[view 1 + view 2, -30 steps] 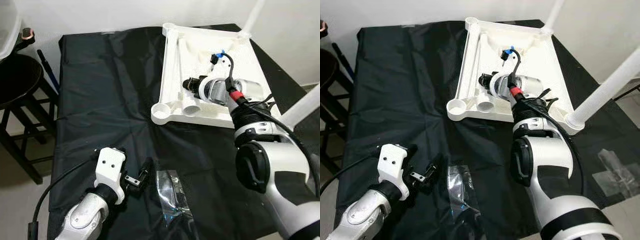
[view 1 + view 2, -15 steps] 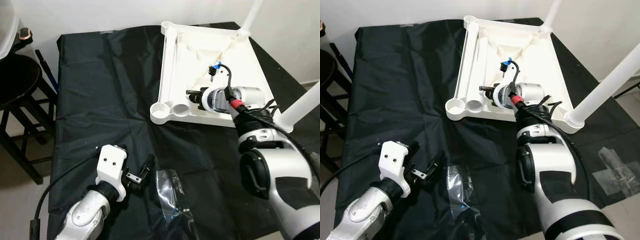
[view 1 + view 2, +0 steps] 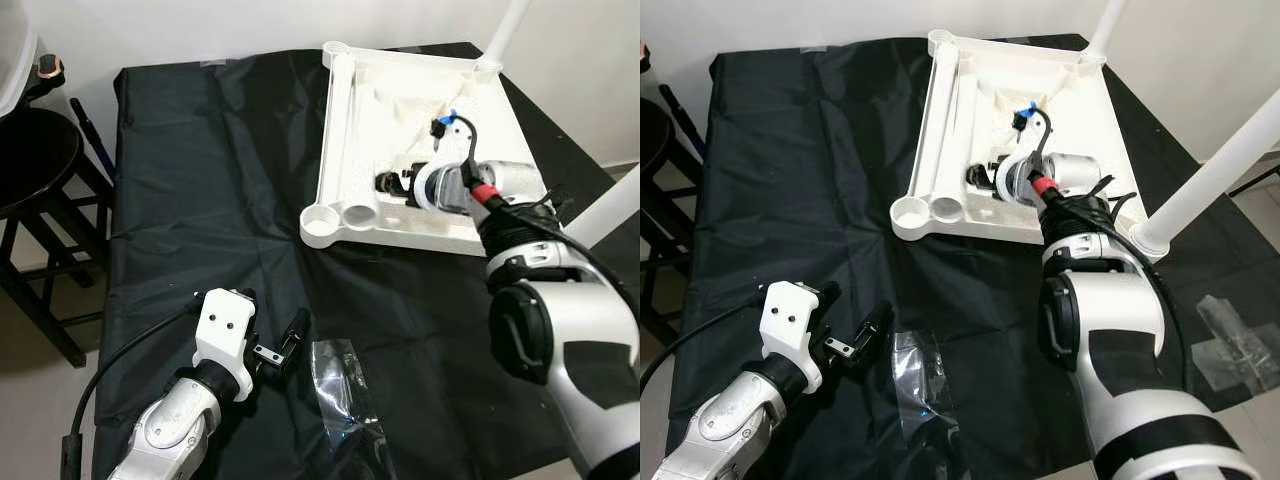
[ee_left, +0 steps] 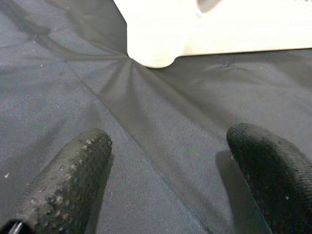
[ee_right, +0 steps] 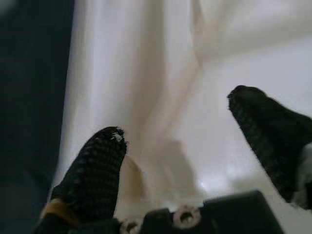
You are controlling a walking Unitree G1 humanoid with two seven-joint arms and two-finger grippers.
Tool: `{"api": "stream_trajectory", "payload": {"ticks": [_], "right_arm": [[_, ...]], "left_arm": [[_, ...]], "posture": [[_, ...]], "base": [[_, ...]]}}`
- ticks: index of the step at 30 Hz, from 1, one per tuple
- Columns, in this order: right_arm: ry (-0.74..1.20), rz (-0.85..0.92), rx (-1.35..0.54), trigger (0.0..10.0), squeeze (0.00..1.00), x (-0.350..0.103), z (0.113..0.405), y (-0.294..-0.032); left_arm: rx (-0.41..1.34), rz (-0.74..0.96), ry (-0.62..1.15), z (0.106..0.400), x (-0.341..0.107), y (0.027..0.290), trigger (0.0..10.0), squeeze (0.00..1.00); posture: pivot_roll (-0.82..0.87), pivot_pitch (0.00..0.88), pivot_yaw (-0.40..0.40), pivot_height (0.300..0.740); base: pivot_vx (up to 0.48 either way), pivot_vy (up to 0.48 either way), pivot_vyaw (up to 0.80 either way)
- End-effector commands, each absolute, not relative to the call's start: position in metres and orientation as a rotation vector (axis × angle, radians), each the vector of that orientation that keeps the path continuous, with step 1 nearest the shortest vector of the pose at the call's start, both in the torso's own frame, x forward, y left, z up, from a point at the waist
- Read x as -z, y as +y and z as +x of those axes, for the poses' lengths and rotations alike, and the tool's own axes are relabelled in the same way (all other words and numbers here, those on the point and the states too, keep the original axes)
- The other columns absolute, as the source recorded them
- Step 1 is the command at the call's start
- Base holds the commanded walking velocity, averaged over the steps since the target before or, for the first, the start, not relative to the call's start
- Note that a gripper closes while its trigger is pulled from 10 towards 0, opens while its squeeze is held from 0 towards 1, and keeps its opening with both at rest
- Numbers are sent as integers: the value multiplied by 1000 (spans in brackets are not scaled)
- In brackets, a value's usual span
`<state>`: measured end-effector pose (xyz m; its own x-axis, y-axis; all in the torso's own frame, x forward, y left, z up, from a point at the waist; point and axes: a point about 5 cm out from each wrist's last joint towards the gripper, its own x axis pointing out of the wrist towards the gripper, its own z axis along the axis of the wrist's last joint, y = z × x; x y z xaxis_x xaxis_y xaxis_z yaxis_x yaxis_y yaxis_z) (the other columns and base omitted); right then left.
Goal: Building children table
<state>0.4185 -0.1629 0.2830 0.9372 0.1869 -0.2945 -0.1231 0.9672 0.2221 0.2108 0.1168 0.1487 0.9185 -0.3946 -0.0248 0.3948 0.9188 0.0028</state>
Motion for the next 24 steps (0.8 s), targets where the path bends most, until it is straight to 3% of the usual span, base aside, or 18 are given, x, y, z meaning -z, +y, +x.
{"api": "stream_trajectory", "payload": {"ticks": [1,9,12,15,21,22,23,24], "right_arm": [[121,258,-205,10000,945,-330,418,-162],[122,289,-283,10000,949,-329,421,-130],[234,280,-256,10000,898,-308,422,-118],[345,285,-185,10000,859,-282,423,-114],[387,291,-152,10000,831,-270,422,-110],[415,261,-161,10000,169,-264,421,-106],[464,219,-191,10000,0,-256,419,-98],[464,219,-191,10000,0,-256,419,-98]], "left_arm": [[415,12,49,208,-144,115,10000,0],[421,6,52,206,-144,113,10000,0],[420,-1,54,203,-145,112,10000,0],[424,-10,58,200,-147,111,10000,0],[423,-27,65,194,-148,110,10000,0],[422,-31,69,192,-149,109,10000,0],[422,-36,75,187,-150,109,10000,0],[422,-36,75,187,-150,109,10000,0]], "posture": [[-84,198,-105,740],[-69,204,-110,740],[-66,220,-116,740],[-63,232,-117,740],[-62,251,-119,740],[-59,273,-121,740],[-64,288,-125,740],[-64,288,-125,740]], "base": [[0,0,0],[0,0,0],[0,0,0],[0,0,0],[0,0,0],[0,0,0],[0,0,0],[0,0,0]]}}
